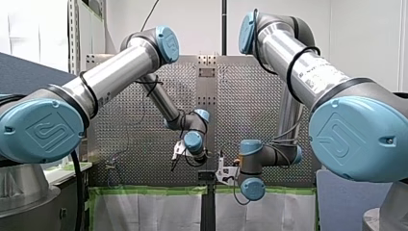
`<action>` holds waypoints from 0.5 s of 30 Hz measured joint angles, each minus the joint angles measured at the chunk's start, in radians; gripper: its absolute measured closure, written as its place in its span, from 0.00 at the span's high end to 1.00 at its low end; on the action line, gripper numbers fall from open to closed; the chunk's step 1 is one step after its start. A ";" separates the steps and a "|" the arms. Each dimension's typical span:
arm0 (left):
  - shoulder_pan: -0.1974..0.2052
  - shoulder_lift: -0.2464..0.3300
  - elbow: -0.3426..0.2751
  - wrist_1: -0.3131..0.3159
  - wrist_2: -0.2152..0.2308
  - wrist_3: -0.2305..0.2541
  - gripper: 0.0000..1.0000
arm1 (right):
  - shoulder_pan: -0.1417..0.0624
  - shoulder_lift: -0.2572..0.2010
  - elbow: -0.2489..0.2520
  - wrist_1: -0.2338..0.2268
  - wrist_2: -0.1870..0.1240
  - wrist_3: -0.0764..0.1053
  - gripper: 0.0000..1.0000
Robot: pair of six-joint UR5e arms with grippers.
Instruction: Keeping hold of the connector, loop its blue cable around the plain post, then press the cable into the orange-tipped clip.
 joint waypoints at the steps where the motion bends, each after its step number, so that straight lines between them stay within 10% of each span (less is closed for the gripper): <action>1: 0.001 0.000 -0.005 0.005 0.009 -0.009 1.00 | 0.000 0.000 0.000 0.000 0.000 0.000 0.00; 15: 0.006 0.000 -0.037 0.051 0.144 -0.078 1.00 | -0.004 0.000 -0.001 -0.006 -0.001 0.001 0.00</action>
